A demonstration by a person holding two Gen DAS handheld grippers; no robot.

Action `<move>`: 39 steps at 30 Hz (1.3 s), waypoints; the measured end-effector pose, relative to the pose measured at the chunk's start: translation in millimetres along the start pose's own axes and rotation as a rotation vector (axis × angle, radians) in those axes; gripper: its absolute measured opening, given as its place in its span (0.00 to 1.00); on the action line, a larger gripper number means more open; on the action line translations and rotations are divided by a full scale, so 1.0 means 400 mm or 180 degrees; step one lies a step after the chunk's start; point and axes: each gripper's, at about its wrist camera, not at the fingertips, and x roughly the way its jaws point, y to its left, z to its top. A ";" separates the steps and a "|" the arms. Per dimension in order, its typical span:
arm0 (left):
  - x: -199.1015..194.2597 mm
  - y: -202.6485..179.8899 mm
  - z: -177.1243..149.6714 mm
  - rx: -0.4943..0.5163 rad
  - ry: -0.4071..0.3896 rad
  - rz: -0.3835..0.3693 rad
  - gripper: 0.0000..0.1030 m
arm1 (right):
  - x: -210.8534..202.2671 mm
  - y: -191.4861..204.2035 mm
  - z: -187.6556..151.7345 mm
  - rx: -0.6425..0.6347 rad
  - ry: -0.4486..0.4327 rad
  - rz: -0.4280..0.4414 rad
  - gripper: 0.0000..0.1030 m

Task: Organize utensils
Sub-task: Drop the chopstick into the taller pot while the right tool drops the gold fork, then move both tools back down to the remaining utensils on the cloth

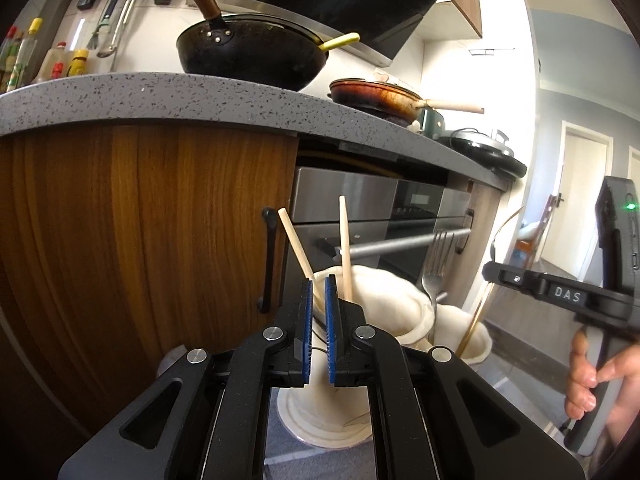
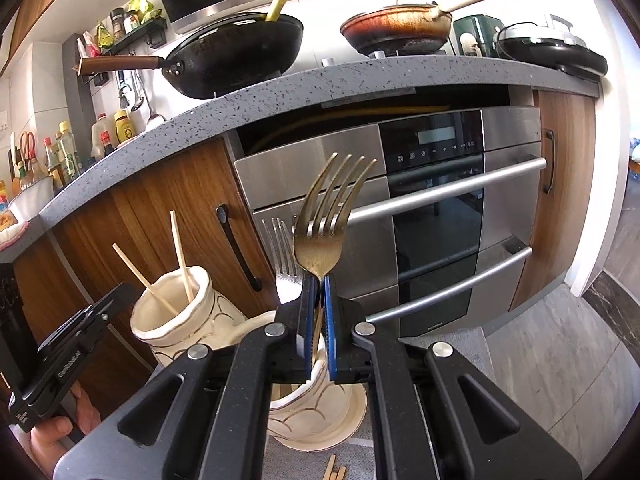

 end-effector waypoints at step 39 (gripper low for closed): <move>-0.132 -0.106 -0.040 0.0279 0.0397 0.0120 0.91 | -0.238 -0.140 -0.170 0.0033 0.0291 -0.0280 0.93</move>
